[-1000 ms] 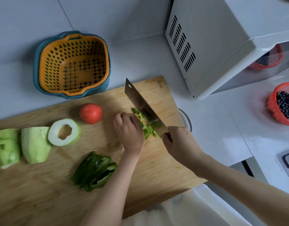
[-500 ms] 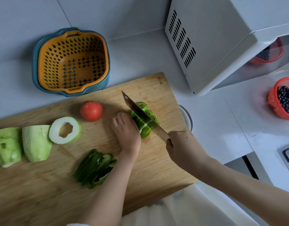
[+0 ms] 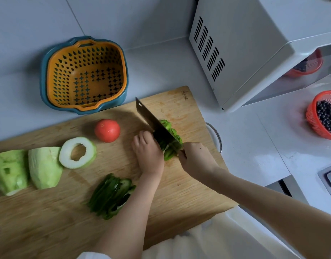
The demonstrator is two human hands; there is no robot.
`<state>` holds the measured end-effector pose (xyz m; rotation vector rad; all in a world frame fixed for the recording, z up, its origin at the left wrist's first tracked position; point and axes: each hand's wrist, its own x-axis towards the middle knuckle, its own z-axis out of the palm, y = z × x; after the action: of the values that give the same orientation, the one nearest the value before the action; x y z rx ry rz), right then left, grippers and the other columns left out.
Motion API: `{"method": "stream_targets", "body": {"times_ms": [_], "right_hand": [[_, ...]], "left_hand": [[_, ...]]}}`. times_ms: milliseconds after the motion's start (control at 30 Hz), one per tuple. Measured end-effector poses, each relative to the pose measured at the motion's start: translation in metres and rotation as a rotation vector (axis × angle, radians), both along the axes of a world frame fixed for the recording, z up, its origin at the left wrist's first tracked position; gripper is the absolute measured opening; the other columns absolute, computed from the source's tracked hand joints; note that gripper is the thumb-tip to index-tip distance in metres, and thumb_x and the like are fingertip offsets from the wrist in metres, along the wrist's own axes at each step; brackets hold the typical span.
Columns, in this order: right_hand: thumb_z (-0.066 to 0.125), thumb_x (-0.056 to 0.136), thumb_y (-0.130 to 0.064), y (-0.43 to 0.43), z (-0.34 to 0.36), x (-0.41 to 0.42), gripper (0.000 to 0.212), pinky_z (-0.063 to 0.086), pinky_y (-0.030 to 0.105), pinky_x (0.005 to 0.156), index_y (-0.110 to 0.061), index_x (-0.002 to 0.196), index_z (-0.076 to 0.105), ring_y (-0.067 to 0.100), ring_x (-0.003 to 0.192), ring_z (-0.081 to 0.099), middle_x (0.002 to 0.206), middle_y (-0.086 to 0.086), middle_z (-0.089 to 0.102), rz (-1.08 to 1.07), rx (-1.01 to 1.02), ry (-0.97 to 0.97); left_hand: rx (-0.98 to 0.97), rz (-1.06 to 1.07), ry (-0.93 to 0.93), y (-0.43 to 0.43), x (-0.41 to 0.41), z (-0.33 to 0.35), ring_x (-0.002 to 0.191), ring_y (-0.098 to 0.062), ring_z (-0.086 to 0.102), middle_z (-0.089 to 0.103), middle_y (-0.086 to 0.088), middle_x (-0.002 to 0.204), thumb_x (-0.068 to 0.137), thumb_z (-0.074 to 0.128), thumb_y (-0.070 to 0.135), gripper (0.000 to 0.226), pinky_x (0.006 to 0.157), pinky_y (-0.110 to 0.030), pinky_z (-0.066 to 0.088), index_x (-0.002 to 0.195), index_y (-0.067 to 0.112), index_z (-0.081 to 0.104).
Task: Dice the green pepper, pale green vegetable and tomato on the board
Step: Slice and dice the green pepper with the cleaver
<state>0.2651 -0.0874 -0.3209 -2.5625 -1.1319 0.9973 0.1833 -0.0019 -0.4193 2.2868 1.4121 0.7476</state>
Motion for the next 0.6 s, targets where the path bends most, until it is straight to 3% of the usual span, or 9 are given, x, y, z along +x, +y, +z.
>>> {"method": "stream_targets", "body": {"times_ms": [300, 600], "right_hand": [[0.04, 0.093, -0.013, -0.031, 0.022, -0.005, 0.035, 0.027, 0.023, 0.044, -0.015, 0.059, 0.036, 0.013, 0.047, 0.036, 0.056, -0.002, 0.04, 0.061, -0.029, -0.09], [0.041, 0.093, -0.009, 0.0, -0.002, -0.006, 0.034, 0.03, 0.025, 0.043, -0.014, 0.059, 0.036, 0.019, 0.055, 0.043, 0.064, 0.003, 0.046, 0.008, -0.012, -0.009]], "left_hand": [[0.025, -0.023, 0.009, -0.001, 0.0, 0.002, 0.079, -0.035, 0.055, 0.06, -0.015, 0.08, 0.076, 0.053, -0.011, 0.015, 0.074, -0.046, 0.048, 0.082, 0.003, 0.053], [0.033, -0.001, 0.013, -0.001, 0.001, 0.002, 0.083, -0.036, 0.057, 0.061, -0.016, 0.084, 0.079, 0.057, -0.001, 0.007, 0.076, -0.044, 0.048, 0.083, 0.002, 0.053]]}}
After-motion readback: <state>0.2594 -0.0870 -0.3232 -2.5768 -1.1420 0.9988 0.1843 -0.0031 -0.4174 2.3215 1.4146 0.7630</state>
